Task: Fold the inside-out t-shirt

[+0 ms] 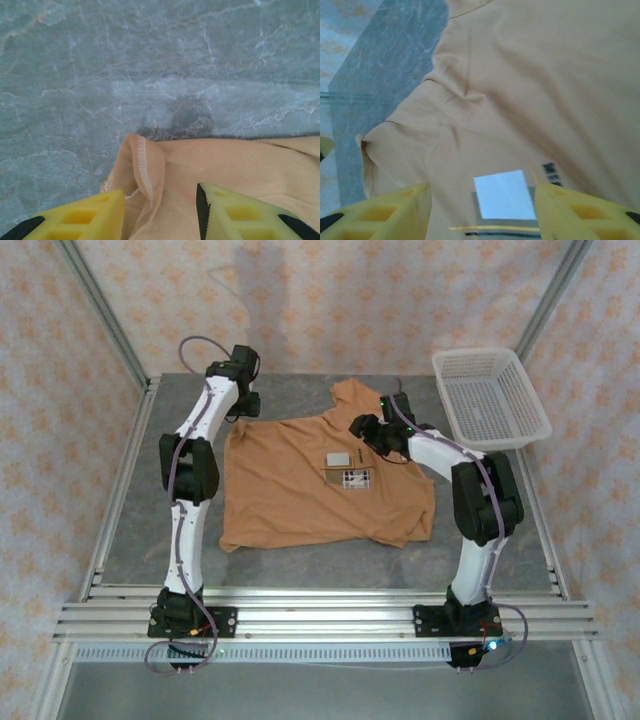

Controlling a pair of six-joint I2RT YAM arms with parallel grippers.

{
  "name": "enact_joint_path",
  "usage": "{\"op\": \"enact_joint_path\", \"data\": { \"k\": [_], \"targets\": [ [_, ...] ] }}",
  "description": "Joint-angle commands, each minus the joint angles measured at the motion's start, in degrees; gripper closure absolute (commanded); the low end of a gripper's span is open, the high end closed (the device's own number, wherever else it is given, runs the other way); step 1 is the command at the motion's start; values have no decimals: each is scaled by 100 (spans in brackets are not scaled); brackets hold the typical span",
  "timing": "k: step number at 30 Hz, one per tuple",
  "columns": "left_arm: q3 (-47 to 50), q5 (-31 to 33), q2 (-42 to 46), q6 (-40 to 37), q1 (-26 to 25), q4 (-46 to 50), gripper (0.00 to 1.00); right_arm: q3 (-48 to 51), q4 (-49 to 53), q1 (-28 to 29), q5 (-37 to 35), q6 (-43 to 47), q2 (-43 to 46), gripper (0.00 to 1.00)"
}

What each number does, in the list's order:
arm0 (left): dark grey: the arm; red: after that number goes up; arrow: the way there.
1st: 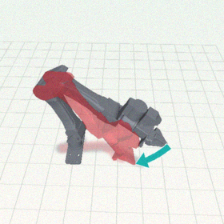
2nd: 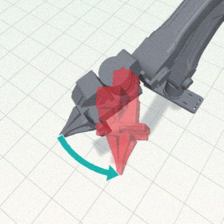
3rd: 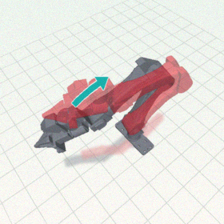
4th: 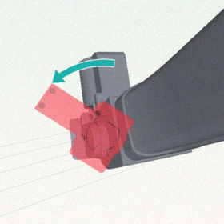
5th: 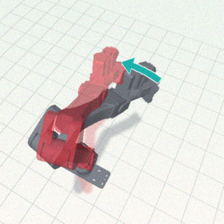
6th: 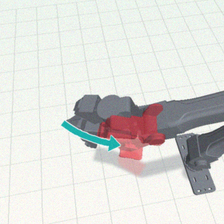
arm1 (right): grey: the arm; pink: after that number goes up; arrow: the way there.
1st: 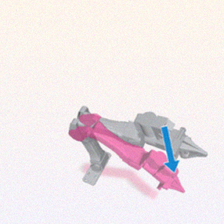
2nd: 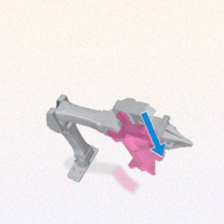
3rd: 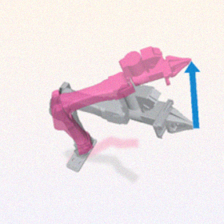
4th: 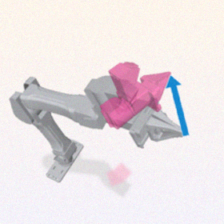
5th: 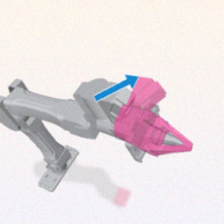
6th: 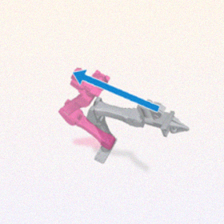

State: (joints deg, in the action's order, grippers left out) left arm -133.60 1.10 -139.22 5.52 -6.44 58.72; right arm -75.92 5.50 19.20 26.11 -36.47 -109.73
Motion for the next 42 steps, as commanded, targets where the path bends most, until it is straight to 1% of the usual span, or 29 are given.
{"op": "enact_joint_path", "data": {
  "k": [1,5,8,12,15,19,21,23,28,29,30,31,34,37,40,42],
  "targets": [
    [-137,368,-273,-278,-105,321,57,-381,102,75,94,140,-288,44],
    [-320,384,-483,-339,-137,337,59,-720,148,149,146,192,-620,44],
    [-528,504,-659,-359,-138,445,63,-1001,262,189,224,203,-930,44],
    [-566,752,-753,-402,-138,426,69,-1172,292,207,259,167,-1195,45],
    [-623,969,-799,-395,-134,466,74,-1204,309,207,209,188,-1276,45],
    [-632,1174,-763,-384,-138,400,81,-1373,568,198,-52,285,-1473,45],
    [-666,1283,-754,-409,-137,391,87,-1424,657,188,-95,283,-1597,46],
    [-682,1319,-764,-461,-126,377,91,-1413,698,172,-84,264,-1649,46],
    [-685,1204,-795,-508,-123,406,92,-1355,647,146,-54,210,-1647,46],
    [-685,1204,-812,-523,-119,407,94,-1377,654,154,-41,210,-1647,46],
    [-694,1215,-833,-531,-112,398,99,-1409,679,150,-38,219,-1661,46],
    [-693,1209,-839,-526,-108,395,100,-1438,698,149,-50,222,-1672,46],
    [-734,1056,-845,-472,-39,377,100,-1531,898,116,-273,263,-1732,47],
    [-808,550,-752,-158,230,274,100,-1509,1168,-10,-628,118,-1787,50],
    [-704,-521,-585,458,692,-67,100,-1353,1273,-124,-760,52,-1805,50],
    [-390,-1387,-455,984,1026,-569,100,-1375,1472,-129,-840,141,-1869,50]
  ]
}}
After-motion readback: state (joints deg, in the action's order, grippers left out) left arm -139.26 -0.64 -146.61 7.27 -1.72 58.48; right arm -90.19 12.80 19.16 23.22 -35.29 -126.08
